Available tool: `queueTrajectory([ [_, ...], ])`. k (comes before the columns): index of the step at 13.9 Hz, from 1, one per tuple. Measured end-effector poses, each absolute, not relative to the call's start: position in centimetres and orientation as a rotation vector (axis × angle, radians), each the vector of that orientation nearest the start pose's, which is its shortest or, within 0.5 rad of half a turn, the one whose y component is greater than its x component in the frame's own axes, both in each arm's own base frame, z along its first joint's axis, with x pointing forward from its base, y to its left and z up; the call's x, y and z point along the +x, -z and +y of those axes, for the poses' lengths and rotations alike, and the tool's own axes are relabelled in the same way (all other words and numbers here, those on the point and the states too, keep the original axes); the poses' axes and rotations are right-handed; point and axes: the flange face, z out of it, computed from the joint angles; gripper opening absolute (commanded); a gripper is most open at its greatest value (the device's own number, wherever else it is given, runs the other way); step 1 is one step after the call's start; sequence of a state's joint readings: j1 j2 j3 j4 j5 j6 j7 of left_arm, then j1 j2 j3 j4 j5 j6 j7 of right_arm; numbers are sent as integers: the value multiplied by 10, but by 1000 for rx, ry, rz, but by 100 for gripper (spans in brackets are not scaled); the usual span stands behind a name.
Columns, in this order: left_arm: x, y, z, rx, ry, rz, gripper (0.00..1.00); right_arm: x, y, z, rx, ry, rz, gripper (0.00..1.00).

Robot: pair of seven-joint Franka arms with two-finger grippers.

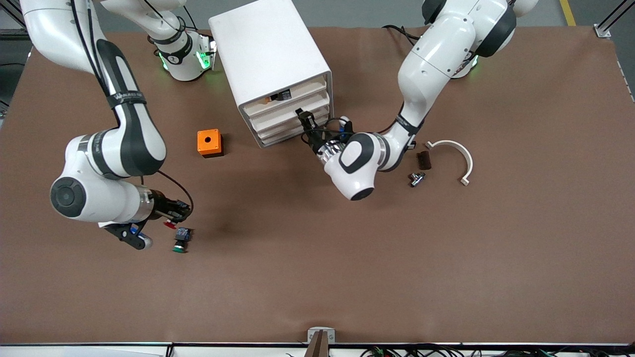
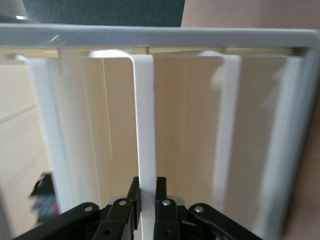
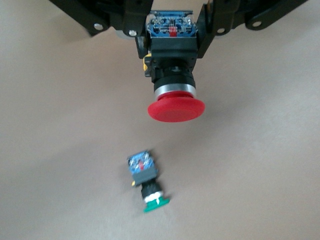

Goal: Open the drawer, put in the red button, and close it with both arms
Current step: 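Pull the drawer open with the left gripper while the right gripper lifts the button, then carry the red button into the open drawer and release it with the right gripper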

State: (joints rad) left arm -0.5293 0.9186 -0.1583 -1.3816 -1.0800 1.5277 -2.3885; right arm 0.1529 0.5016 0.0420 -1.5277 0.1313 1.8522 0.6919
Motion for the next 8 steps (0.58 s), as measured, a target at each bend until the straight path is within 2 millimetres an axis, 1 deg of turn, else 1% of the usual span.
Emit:
queueTrajectory([
  [2, 508, -195, -461, -963, -1514, -1869, 1, 651, -364, 166, -2938, -346, 923, 1],
  [3, 520, -197, -450, -966, -1531, -1889, 1, 645, -368, 183, -2928, -350, 972, 1],
  [5, 537, -200, -434, -980, -1569, -1915, 1, 633, -373, 221, -2911, -351, 1065, 1],
  [6, 542, -201, -428, -991, -1583, -1923, 4, 625, -374, 242, -2905, -351, 1109, 1],
  [7, 545, -201, -426, -1009, -1597, -1926, 12, 617, -375, 262, -2898, -349, 1149, 1],
  [8, 546, -200, -425, -1029, -1606, -1928, 36, 609, -377, 280, -2890, -345, 1186, 1],
])
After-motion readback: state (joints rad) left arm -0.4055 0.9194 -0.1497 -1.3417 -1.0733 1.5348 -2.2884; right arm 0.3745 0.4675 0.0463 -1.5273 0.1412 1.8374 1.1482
